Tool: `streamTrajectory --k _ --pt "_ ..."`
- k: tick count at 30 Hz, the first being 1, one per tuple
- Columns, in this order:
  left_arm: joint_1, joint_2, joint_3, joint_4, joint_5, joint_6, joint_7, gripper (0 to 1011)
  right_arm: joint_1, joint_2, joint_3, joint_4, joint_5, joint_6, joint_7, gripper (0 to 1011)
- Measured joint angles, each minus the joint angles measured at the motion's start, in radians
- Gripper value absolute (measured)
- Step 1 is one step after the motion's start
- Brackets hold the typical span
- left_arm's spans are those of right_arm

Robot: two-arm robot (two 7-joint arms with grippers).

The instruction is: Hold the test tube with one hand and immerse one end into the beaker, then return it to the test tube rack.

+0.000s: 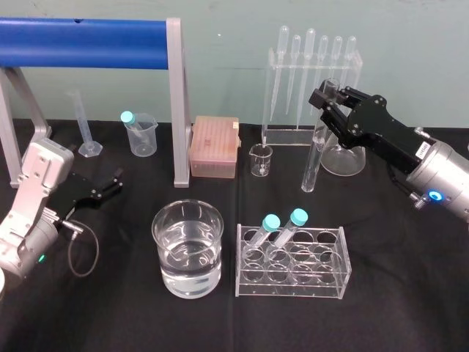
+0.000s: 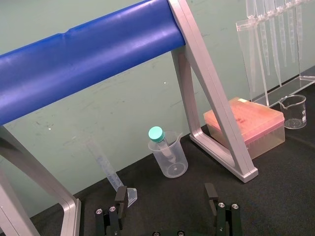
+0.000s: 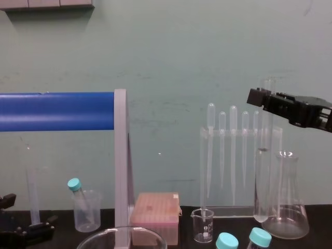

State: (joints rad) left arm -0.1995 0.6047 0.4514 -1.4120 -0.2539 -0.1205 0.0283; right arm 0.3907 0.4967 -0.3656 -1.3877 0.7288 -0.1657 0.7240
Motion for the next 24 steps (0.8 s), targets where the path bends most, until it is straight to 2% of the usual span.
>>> streamTrajectory --k 24 --pt "0.0 0.0 0.0 0.0 0.0 0.0 0.0 1000 0.0 0.0 0.0 -0.001 -0.001 0.001 0.0 226"
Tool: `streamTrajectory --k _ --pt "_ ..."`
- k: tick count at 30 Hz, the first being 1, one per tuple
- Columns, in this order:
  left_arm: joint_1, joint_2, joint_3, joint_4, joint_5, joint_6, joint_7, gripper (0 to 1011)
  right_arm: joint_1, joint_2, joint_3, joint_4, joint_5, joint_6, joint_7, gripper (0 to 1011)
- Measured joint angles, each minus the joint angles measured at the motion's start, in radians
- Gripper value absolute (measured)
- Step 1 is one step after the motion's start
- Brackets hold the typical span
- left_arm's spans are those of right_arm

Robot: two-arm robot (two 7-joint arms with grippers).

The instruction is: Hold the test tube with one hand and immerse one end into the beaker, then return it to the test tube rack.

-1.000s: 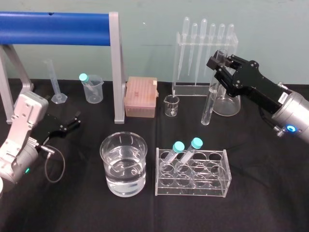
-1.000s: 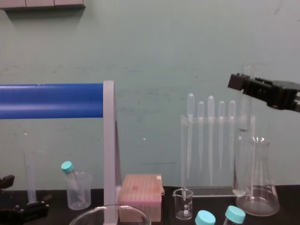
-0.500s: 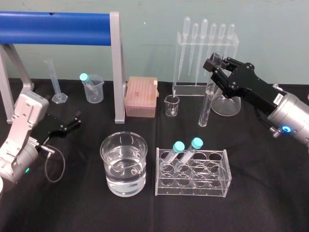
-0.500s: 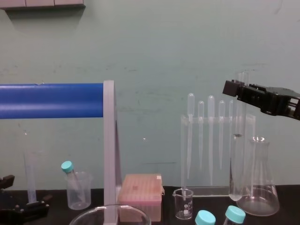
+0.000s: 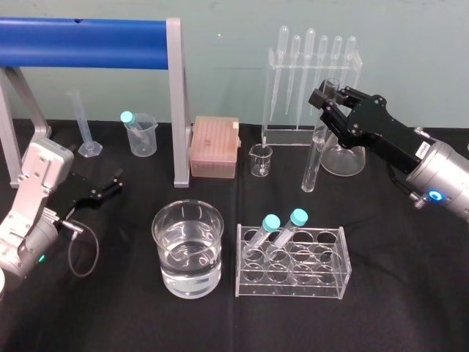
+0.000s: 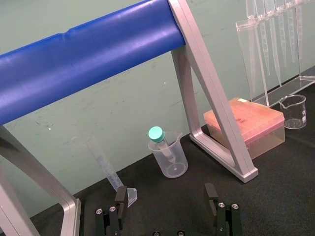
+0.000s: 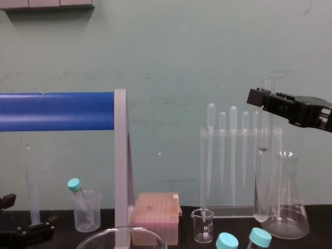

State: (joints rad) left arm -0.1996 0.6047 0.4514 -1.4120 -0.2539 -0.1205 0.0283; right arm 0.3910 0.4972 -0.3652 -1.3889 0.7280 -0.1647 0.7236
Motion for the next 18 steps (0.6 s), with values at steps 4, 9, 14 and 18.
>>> streamTrajectory --k 4,9,14,18 --pt "0.0 0.0 0.0 0.0 0.0 0.0 0.0 1000 0.0 0.0 0.0 0.0 0.0 0.0 0.0 226" --pt "0.0 0.0 0.0 0.0 0.0 0.0 0.0 1000 0.0 0.0 0.0 -0.001 0.0 0.0 0.001 226" --pt "0.0 0.0 0.0 0.0 0.0 0.0 0.0 1000 0.0 0.0 0.0 -0.001 0.0 0.0 0.001 226" --pt "0.0 0.0 0.0 0.0 0.0 0.0 0.0 1000 0.0 0.0 0.0 -0.001 0.0 0.0 0.001 226"
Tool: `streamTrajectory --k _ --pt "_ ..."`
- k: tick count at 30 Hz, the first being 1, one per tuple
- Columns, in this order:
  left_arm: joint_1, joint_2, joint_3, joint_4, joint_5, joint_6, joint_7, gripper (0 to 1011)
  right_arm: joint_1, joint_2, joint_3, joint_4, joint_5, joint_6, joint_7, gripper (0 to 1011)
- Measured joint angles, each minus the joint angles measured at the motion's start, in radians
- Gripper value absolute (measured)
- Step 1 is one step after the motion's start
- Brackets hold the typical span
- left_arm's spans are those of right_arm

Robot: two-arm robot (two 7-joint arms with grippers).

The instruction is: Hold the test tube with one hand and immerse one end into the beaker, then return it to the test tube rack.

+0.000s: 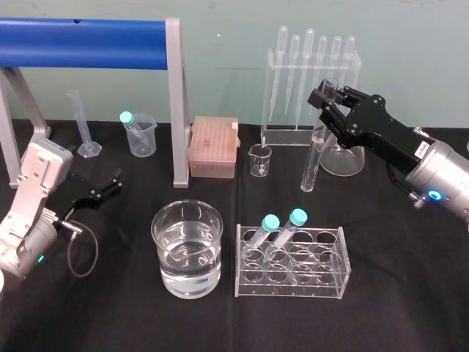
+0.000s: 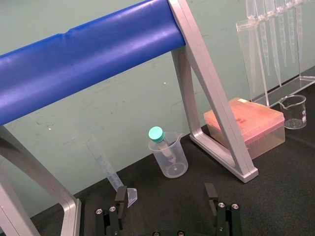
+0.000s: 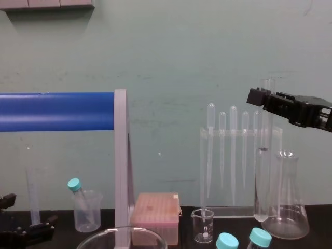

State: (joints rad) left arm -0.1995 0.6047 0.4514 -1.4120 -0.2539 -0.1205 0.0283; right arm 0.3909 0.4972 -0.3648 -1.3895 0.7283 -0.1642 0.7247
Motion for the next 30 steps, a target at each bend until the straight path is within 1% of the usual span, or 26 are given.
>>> streamTrajectory --k 10,15,18,24,30 --pt "0.0 0.0 0.0 0.0 0.0 0.0 0.0 1000 0.0 0.0 0.0 0.0 0.0 0.0 0.001 226" --pt "0.0 0.0 0.0 0.0 0.0 0.0 0.0 1000 0.02 -0.008 -0.011 0.014 0.011 0.0 0.03 226" --pt "0.0 0.0 0.0 0.0 0.0 0.0 0.0 1000 0.043 -0.019 -0.024 0.025 0.028 0.0 0.064 226" --pt "0.0 0.0 0.0 0.0 0.0 0.0 0.0 1000 0.079 -0.037 -0.052 0.031 0.045 -0.003 0.114 226" --pt "0.0 0.0 0.0 0.0 0.0 0.0 0.0 1000 0.128 -0.067 -0.103 0.039 0.077 -0.002 0.192 226"
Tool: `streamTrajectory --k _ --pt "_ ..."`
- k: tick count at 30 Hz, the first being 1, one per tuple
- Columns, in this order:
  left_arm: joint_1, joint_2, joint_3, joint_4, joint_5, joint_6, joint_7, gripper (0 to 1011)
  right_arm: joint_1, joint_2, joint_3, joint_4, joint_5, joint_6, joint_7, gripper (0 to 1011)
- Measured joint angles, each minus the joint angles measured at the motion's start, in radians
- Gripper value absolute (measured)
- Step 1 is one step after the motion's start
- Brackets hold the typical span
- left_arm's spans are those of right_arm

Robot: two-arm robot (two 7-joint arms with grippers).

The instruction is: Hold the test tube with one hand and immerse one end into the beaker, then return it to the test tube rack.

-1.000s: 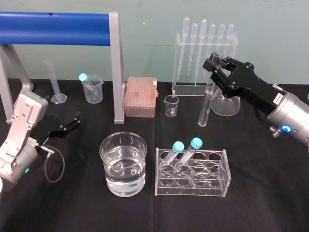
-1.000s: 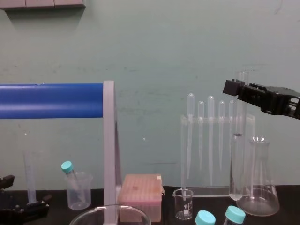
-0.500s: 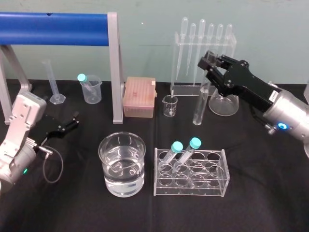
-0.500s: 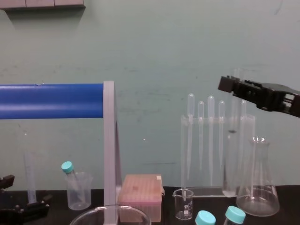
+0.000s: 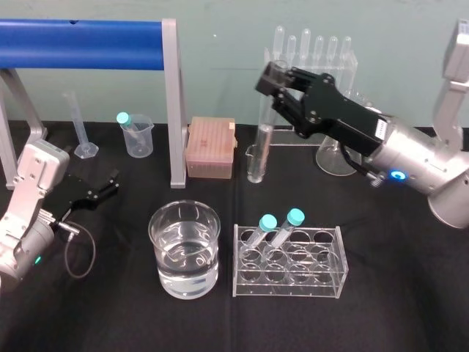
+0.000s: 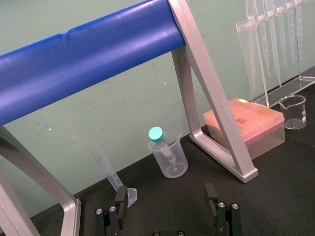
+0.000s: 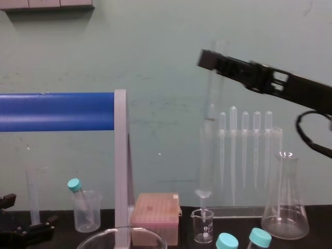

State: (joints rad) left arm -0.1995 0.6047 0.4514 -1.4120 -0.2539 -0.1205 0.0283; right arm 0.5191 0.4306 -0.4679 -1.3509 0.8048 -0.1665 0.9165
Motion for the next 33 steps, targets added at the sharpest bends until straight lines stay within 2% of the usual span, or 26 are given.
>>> streamTrajectory --k 4,9,17,25,33 --pt "0.0 0.0 0.0 0.0 0.0 0.0 0.0 1000 0.025 -0.018 -0.028 0.013 0.014 0.008 0.038 226" --pt "0.0 0.0 0.0 0.0 0.0 0.0 0.0 1000 0.071 -0.051 -0.085 0.044 0.025 0.018 0.1 226" --pt "0.0 0.0 0.0 0.0 0.0 0.0 0.0 1000 0.111 -0.085 -0.147 0.092 0.031 0.028 0.15 226" --pt "0.0 0.0 0.0 0.0 0.0 0.0 0.0 1000 0.137 -0.106 -0.196 0.135 0.033 0.036 0.173 226" --pt "0.0 0.0 0.0 0.0 0.0 0.0 0.0 1000 0.146 -0.115 -0.229 0.152 0.015 0.036 0.158 226"
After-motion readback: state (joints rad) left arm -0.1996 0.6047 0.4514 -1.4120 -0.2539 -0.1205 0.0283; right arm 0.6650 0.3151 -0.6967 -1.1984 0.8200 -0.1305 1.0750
